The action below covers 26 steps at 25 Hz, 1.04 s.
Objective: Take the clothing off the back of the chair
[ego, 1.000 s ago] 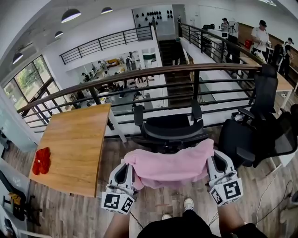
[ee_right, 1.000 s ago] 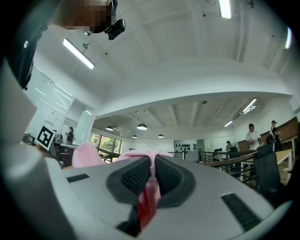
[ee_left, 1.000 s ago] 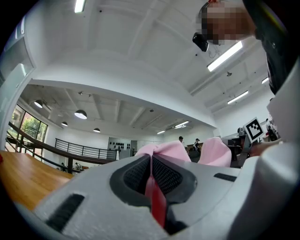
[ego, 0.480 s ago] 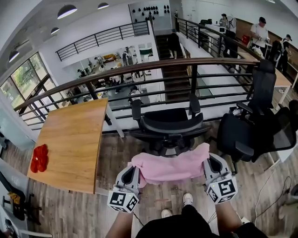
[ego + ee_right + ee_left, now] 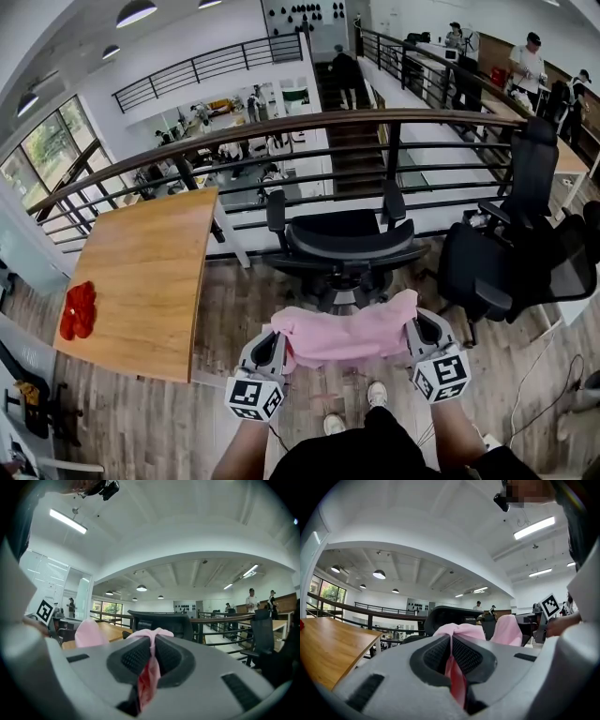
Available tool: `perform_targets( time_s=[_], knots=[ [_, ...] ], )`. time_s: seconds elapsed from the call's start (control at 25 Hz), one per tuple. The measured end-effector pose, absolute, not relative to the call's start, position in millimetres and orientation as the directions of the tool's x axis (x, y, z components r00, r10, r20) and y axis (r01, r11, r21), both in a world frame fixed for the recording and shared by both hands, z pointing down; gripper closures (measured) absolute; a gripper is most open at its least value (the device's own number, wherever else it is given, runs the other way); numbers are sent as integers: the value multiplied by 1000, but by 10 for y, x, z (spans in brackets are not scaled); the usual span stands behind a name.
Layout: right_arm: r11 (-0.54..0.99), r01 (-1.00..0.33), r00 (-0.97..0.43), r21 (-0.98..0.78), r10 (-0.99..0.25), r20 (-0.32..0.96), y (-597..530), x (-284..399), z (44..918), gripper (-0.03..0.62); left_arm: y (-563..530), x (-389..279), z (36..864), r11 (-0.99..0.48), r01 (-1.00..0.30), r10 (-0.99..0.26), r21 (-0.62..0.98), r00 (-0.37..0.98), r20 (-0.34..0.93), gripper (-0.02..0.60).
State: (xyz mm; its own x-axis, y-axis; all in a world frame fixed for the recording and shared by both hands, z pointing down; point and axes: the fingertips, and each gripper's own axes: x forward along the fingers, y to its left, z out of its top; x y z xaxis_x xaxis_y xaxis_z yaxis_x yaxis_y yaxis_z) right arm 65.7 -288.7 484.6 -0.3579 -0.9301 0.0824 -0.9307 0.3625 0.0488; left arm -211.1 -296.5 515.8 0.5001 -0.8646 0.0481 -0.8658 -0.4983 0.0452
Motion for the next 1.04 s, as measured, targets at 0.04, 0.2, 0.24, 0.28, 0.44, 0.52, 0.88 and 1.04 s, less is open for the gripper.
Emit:
perform_targets(
  time_s=[0.04, 0.2, 0.24, 0.28, 0.44, 0.52, 0.88, 1.04],
  knots=[
    [370, -927, -364, 58, -927, 91, -2884, 641, 4882, 569, -2964, -2108, 5190, -499, -865, -864, 46, 501, 54, 555],
    [396, -913, -383, 100, -916, 120, -2864, 575, 4978, 574, -2954, -2084, 5274, -503, -863, -861, 49, 505, 66, 557],
    [395, -913, -383, 101, -916, 122, -2861, 569, 4986, 574, -2952, -2084, 5282, -503, -863, -861, 50, 505, 66, 557],
    [394, -913, -382, 100, -916, 122, -2858, 566, 4987, 574, -2950, -2087, 5285, -502, -863, -861, 51, 505, 65, 556],
    [395, -913, -384, 101, -917, 110, -2831, 545, 4921, 574, -2930, -2097, 5243, -501, -864, -862, 51, 503, 58, 555],
    [395, -913, -385, 101, -917, 105, -2822, 533, 4892, 574, -2923, -2108, 5215, -500, -864, -863, 49, 502, 53, 555],
    [393, -913, -385, 104, -918, 91, -2803, 509, 4861, 573, -2891, -2102, 5150, -505, -863, -862, 30, 506, 41, 555],
    [397, -911, -388, 109, -917, 92, -2775, 500, 4814, 574, -2863, -2113, 5102, -505, -863, -862, 30, 505, 39, 555]
  ],
)
